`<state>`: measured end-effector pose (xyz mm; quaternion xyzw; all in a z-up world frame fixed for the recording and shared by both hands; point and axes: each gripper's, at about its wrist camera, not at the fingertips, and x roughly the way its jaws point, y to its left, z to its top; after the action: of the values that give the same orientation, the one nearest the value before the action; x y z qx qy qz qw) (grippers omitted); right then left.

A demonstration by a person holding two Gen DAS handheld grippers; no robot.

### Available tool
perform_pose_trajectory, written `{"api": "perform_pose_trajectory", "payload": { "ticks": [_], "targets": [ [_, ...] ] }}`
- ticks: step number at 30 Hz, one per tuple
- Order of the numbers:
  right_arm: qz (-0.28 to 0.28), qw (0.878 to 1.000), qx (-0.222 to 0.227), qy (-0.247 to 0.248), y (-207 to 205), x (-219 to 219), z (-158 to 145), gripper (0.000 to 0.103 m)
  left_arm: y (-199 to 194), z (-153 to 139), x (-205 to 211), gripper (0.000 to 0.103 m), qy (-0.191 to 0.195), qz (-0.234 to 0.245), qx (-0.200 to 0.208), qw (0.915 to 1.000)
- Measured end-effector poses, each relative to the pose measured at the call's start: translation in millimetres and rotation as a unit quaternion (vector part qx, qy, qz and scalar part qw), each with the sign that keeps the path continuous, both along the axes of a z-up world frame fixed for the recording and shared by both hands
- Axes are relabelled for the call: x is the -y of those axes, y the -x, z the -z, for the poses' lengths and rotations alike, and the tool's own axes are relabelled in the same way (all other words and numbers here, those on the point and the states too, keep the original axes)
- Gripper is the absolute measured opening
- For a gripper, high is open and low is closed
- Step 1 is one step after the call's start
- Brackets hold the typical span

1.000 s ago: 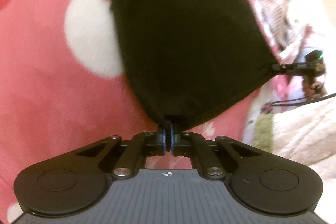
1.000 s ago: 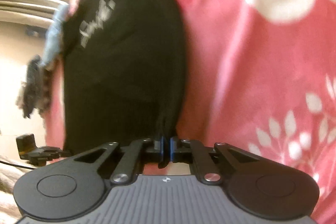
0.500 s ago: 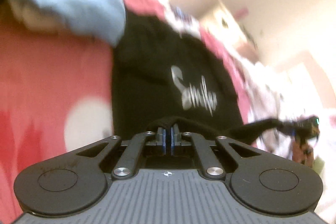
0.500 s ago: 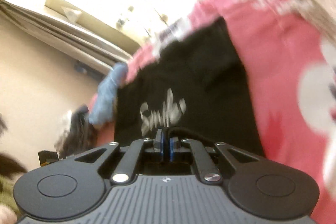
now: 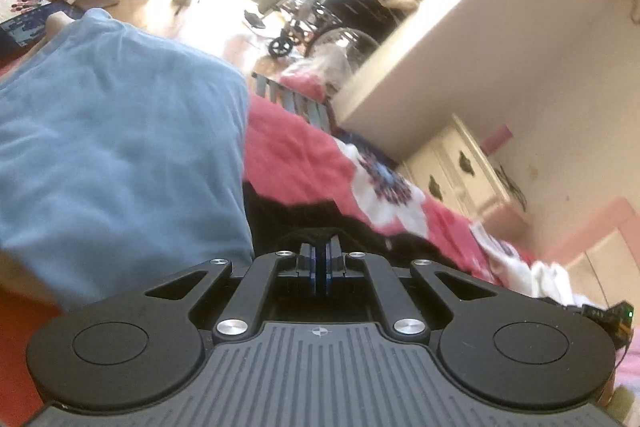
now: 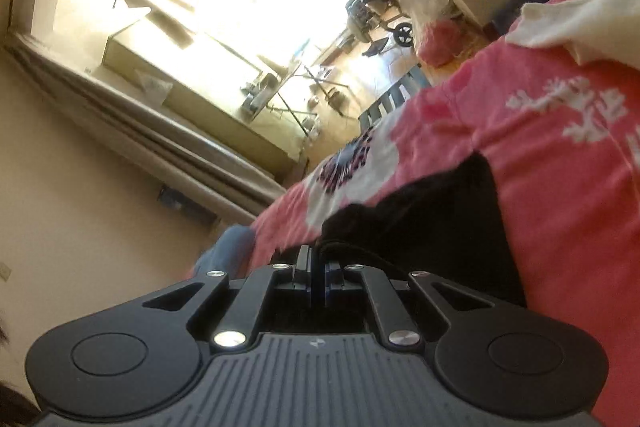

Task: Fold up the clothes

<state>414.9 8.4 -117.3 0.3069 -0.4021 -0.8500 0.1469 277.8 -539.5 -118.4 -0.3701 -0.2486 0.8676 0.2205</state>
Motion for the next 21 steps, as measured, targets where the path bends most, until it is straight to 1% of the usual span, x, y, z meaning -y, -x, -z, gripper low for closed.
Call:
{"api": "perform_pose_trajectory", "payload": {
  "ticks": [5,9,10,11,13,14,15,16,17,18,19,20,21],
  "targets": [
    [0.012,1.0,-0.002,0.01,36,-9,15,0.006,27,11,0,0.002,0.005,-0.02,0.005,0.9998],
    [0.025,0.999,0.003,0.028,60,-15,34,0.006,47,24,-4,0.002,0.012,-0.026,0.019,0.9994],
    [0.032,0.999,0.008,0.035,65,-17,41,0.006,51,27,-4,0.002,0.012,-0.028,0.025,0.9992],
    [0.043,0.997,0.02,0.054,71,-21,51,0.006,57,31,-2,0.003,0.006,-0.03,0.037,0.9988],
    [0.067,0.992,0.046,0.097,82,-29,74,0.009,64,36,0,0.004,-0.019,-0.04,0.051,0.9977],
    [0.084,0.986,0.07,0.128,87,-35,89,0.013,68,38,2,0.004,-0.031,-0.045,0.058,0.9968],
    [0.101,0.979,0.083,0.156,88,-41,102,0.021,71,40,3,0.005,-0.044,-0.05,0.064,0.9957],
    [0.118,0.971,0.092,0.184,87,-47,114,0.025,73,40,4,0.005,-0.053,-0.054,0.066,0.9949],
    [0.135,0.963,0.101,0.212,87,-53,126,0.035,73,40,5,0.006,-0.063,-0.059,0.067,0.994],
    [0.151,0.955,0.096,0.236,84,-58,134,0.037,74,40,6,0.007,-0.073,-0.063,0.068,0.993],
    [0.161,0.95,0.084,0.252,81,-60,137,0.039,73,40,7,0.007,-0.081,-0.069,0.068,0.9919],
    [0.171,0.946,0.072,0.267,77,-62,140,0.048,72,40,9,0.009,-0.091,-0.074,0.067,0.9908],
    [0.177,0.944,0.06,0.272,74,-64,139,0.052,71,40,10,0.01,-0.098,-0.077,0.064,0.9902]
  ]
}}
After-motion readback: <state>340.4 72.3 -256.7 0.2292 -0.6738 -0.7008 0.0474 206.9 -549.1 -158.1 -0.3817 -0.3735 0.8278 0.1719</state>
